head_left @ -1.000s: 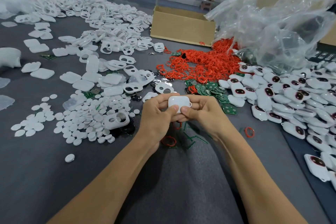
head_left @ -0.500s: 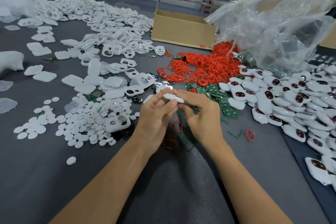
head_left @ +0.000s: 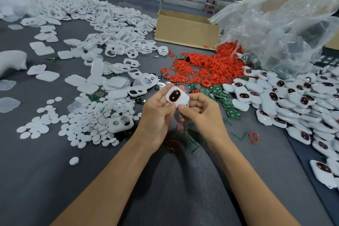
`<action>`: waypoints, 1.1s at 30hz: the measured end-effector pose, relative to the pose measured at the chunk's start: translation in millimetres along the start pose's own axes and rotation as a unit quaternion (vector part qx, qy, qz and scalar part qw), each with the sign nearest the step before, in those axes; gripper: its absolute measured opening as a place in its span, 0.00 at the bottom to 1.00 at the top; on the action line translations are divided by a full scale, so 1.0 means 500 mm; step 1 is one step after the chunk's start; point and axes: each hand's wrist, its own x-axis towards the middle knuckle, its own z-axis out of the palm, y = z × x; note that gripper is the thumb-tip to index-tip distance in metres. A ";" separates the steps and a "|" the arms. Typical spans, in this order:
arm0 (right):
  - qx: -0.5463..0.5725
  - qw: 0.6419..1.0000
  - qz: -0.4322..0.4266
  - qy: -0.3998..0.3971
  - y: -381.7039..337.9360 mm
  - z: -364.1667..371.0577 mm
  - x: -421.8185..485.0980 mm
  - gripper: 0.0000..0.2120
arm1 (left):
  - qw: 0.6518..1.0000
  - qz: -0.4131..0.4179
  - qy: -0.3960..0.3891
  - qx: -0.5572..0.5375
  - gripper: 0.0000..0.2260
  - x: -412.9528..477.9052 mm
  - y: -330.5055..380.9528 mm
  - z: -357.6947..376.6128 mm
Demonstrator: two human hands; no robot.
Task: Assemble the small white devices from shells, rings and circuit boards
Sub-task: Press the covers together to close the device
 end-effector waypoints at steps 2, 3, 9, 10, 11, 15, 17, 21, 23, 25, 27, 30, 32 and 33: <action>0.055 0.997 0.039 -0.044 0.000 -0.006 -0.001 0.03 | 0.999 0.001 -0.008 0.047 0.19 -0.005 -0.001 0.002; 0.071 0.994 0.052 -0.066 -0.001 -0.008 -0.001 0.03 | 0.997 0.003 -0.016 0.070 0.19 -0.007 -0.002 0.002; 0.117 0.979 0.082 -0.144 -0.008 -0.008 0.000 0.10 | 0.988 -0.001 -0.054 0.146 0.19 -0.011 -0.001 0.001; 0.120 0.978 0.083 -0.146 -0.008 -0.009 0.000 0.09 | 0.986 -0.002 -0.056 0.154 0.19 -0.011 -0.002 0.001; 0.123 0.978 0.082 -0.146 -0.007 -0.009 0.000 0.09 | 0.985 -0.002 -0.057 0.161 0.19 -0.012 -0.002 0.001; 0.129 0.980 0.078 -0.129 -0.006 -0.013 0.000 0.09 | 0.981 0.006 -0.066 0.182 0.18 -0.015 -0.006 0.000; 0.129 0.981 0.081 -0.121 -0.006 -0.016 0.000 0.09 | 0.979 0.007 -0.068 0.194 0.18 -0.017 -0.007 0.000; 0.145 0.978 0.086 -0.121 -0.005 -0.015 0.001 0.10 | 0.984 -0.010 -0.066 0.164 0.16 -0.019 -0.005 0.004; 0.174 0.967 0.099 -0.155 -0.007 -0.013 -0.001 0.10 | 0.989 -0.022 -0.067 0.133 0.13 -0.019 0.002 0.005; 0.213 0.953 0.110 -0.185 -0.009 -0.012 -0.003 0.09 | 0.990 -0.034 -0.079 0.113 0.13 -0.019 0.009 0.003; 0.222 0.951 0.107 -0.186 -0.010 -0.014 -0.003 0.09 | 0.989 -0.042 -0.095 0.107 0.15 -0.018 0.016 0.000; 0.180 0.966 0.079 -0.166 -0.009 -0.011 -0.005 0.09 | 0.988 -0.046 -0.102 0.107 0.17 -0.018 0.018 0.000; 0.153 0.974 0.062 -0.158 -0.009 -0.009 -0.007 0.08 | 0.987 -0.041 -0.098 0.122 0.18 -0.019 0.016 -0.001; 0.145 0.975 0.057 -0.156 -0.009 -0.009 -0.009 0.08 | 0.986 -0.037 -0.096 0.131 0.18 -0.020 0.014 -0.002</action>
